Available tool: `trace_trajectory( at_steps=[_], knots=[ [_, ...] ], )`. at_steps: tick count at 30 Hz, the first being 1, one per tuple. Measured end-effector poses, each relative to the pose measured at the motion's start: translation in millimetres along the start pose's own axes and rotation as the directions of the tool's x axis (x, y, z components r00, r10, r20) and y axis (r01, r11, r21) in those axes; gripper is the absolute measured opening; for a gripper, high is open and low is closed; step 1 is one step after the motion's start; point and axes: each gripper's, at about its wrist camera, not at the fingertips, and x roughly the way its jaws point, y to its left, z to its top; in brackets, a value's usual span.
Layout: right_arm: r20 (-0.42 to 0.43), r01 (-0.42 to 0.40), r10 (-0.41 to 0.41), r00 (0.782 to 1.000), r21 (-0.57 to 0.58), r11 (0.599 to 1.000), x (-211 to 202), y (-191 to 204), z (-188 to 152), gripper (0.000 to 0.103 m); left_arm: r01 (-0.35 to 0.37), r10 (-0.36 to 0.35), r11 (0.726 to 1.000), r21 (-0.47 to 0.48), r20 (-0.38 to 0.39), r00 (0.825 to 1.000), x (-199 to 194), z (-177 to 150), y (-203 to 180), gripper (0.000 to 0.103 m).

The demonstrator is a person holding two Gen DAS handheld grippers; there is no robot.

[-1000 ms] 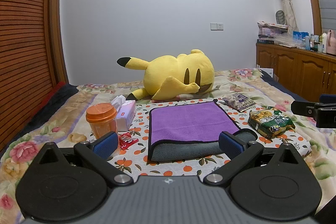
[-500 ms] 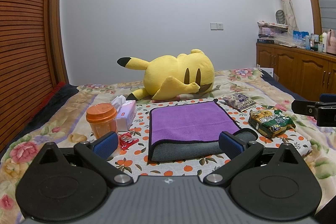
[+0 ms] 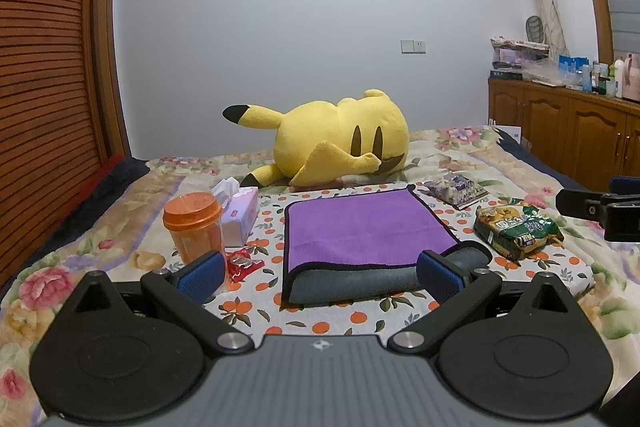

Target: Fold towel

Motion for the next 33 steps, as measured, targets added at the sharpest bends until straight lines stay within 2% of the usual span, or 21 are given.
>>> trace_trajectory(
  at_steps=[11,17,25,33],
  knots=[
    [-0.041,-0.002,0.003,0.999,0.009,1.0,9.3,3.0,0.2,0.103,0.005,-0.004,1.0,0.009,-0.07,0.998,17.2,0.9,-0.7,0.103],
    [-0.054,-0.002,0.001,0.999,-0.017,1.0,18.4,3.1,3.7,0.103,-0.019,0.023,0.998,0.053,-0.069,0.997,29.0,6.5,0.7,0.103],
    [-0.095,-0.021,0.018,0.995,-0.027,0.999,31.7,1.8,12.1,0.103,-0.008,0.012,0.999,0.05,-0.093,0.996,47.3,11.7,5.7,0.103],
    [-0.1,-0.035,0.03,0.994,-0.044,0.998,45.1,0.8,26.4,0.103,0.001,0.006,0.998,0.063,-0.116,0.993,65.1,13.7,7.3,0.103]
  ],
)
